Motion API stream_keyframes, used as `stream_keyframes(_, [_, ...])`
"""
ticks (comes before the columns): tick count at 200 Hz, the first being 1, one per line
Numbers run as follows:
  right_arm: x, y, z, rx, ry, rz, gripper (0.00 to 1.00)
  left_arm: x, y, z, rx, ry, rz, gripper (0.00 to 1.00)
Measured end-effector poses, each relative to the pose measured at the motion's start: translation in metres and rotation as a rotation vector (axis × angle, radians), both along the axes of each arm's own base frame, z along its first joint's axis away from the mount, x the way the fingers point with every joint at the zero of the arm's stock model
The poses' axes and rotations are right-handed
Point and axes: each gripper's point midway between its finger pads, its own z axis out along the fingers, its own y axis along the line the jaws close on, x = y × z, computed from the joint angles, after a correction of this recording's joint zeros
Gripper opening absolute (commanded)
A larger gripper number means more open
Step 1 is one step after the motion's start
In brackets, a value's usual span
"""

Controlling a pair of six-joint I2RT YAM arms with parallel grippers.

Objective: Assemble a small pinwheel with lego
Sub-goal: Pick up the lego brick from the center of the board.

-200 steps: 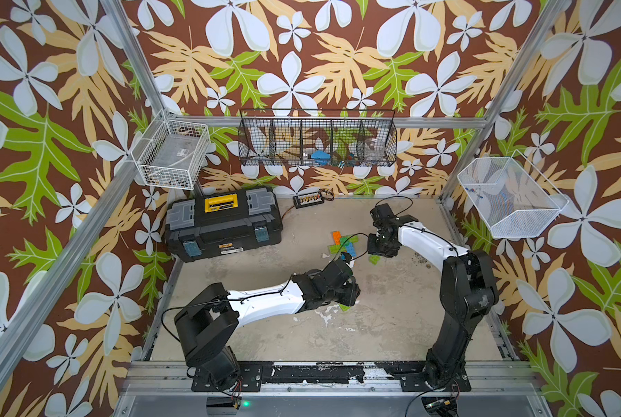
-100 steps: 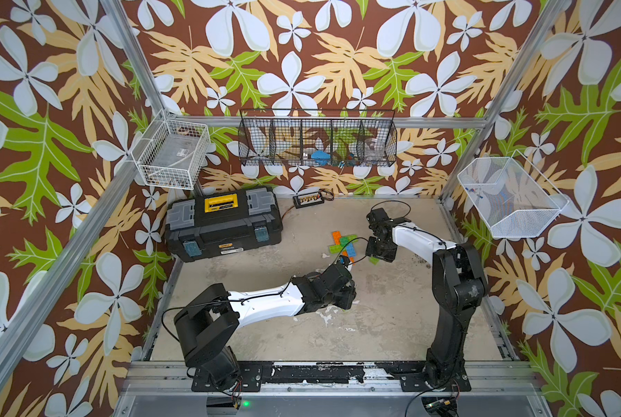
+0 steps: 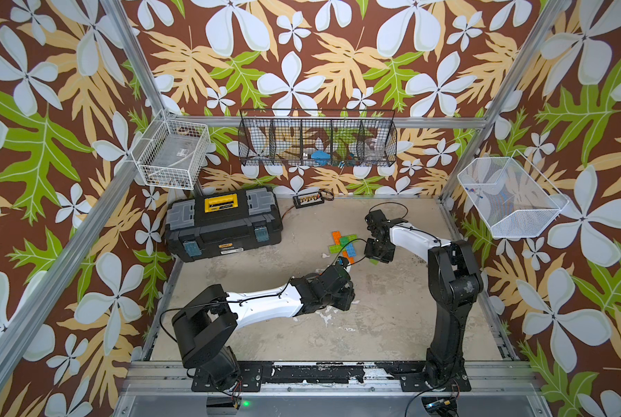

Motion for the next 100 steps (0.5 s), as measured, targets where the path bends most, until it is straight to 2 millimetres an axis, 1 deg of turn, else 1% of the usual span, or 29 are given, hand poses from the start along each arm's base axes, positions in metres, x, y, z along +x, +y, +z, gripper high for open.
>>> stream_keyframes(43, [-0.001,0.001,0.0,-0.001,0.0,0.008,0.32,0.0,0.0,0.0,-0.001,0.0,0.0,0.58])
stream_keyframes(65, [-0.005,0.001,0.005,-0.006,-0.011,0.018,0.27,-0.001,0.002,0.003,-0.006,-0.006,0.003,0.58])
stream_keyframes(77, [-0.009,0.003,0.017,-0.013,-0.042,0.038,0.23,0.001,0.007,0.007,-0.016,-0.012,0.016,0.58])
stream_keyframes(88, [-0.015,0.012,0.034,-0.009,-0.092,0.08,0.22,0.005,0.016,0.012,-0.041,-0.014,0.038,0.58])
stream_keyframes(100, [-0.02,0.03,0.052,0.008,-0.153,0.161,0.1,0.015,0.036,0.017,-0.077,-0.015,0.101,0.58])
